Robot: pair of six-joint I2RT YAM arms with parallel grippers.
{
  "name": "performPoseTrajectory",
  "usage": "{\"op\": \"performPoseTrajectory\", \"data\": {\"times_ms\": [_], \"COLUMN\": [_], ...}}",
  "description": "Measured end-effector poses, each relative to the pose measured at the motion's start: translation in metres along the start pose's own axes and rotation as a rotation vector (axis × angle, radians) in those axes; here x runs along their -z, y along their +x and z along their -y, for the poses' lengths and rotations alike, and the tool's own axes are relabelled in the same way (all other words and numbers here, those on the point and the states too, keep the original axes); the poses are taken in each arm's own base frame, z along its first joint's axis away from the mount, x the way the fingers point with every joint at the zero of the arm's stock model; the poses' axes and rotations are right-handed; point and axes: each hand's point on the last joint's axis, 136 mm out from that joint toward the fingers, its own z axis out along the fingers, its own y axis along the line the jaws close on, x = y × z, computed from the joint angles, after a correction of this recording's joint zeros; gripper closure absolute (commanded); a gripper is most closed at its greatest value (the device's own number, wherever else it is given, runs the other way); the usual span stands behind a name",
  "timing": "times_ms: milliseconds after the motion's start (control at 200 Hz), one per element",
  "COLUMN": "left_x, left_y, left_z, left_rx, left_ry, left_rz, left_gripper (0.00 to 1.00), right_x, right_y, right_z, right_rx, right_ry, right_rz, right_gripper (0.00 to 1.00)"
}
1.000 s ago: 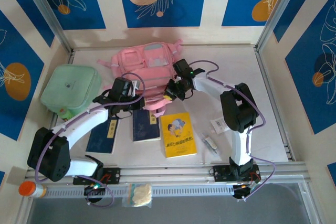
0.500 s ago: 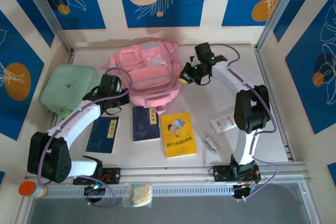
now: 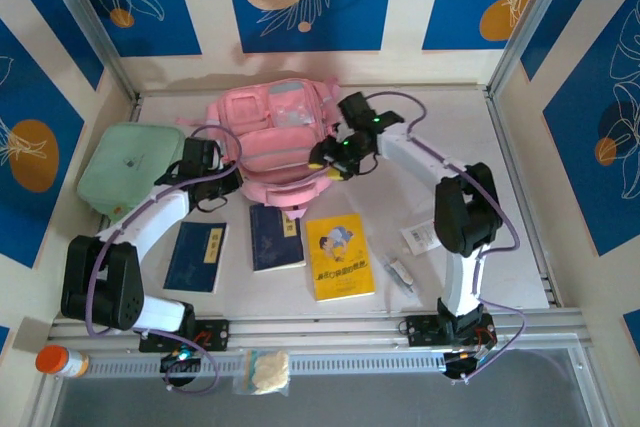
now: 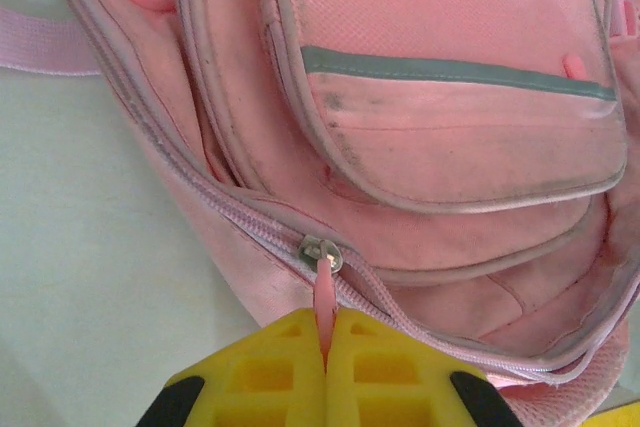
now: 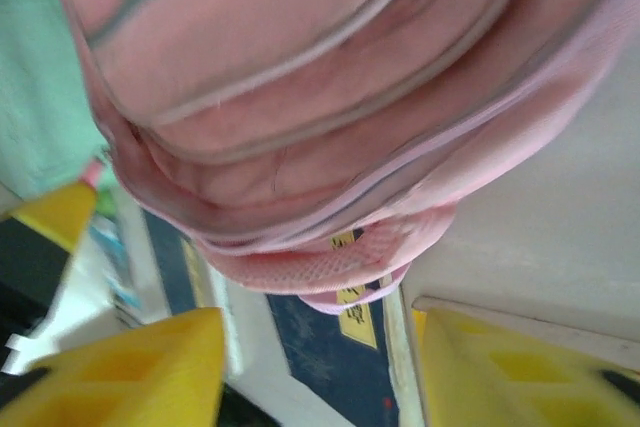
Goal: Pack the student bag
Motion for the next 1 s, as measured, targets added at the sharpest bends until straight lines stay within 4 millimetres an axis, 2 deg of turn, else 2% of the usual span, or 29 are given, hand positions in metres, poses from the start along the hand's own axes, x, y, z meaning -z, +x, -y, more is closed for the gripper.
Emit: {"op": "performPoseTrajectory", "data": {"times_ms": [40, 155, 235, 315, 440, 635, 720, 1000], "left_x": [0.0, 0.002, 0.005, 0.008, 0.008, 0.009, 0.01, 0.01], "left_y": [0.002, 0.007, 0.007, 0.008, 0.008, 0.009, 0.009, 0.01], "left_z": [0.0, 0.003, 0.003, 0.004, 0.004, 0.005, 0.005, 0.005], "left_rx": [-0.001, -0.005, -0.007, -0.008, -0.009, -0.009, -0.01, -0.002], "left_ry": [0.004, 0.016, 0.021, 0.023, 0.025, 0.032, 0.033, 0.032], "left_rz": [-0.006, -0.011, -0.004, 0.0, 0.001, -0.002, 0.001, -0.001], "left_gripper": [1.0, 1.0, 1.0, 1.0, 1.0, 1.0, 1.0, 1.0], "right_x": [-0.007, -0.021, -0.028, -0.034, -0.048, -0.074, -0.08, -0.102], "right_y": [0.006, 0.017, 0.021, 0.023, 0.024, 0.019, 0.016, 0.021], "right_z": [-0.008, -0.038, -0.062, -0.076, -0.078, -0.066, -0.064, -0.093], "right_rx": [0.029, 0.161, 0.332, 0.495, 0.711, 0.851, 0.904, 1.066], "right_ry": [0.02, 0.046, 0.008, -0.029, -0.045, -0.142, -0.176, -0.302], "right_rz": [0.004, 0.037, 0.043, 0.042, 0.025, -0.053, -0.059, -0.067], "right_gripper": [0.26, 0.29, 0.29, 0.27, 0.28, 0.31, 0.31, 0.39]}}
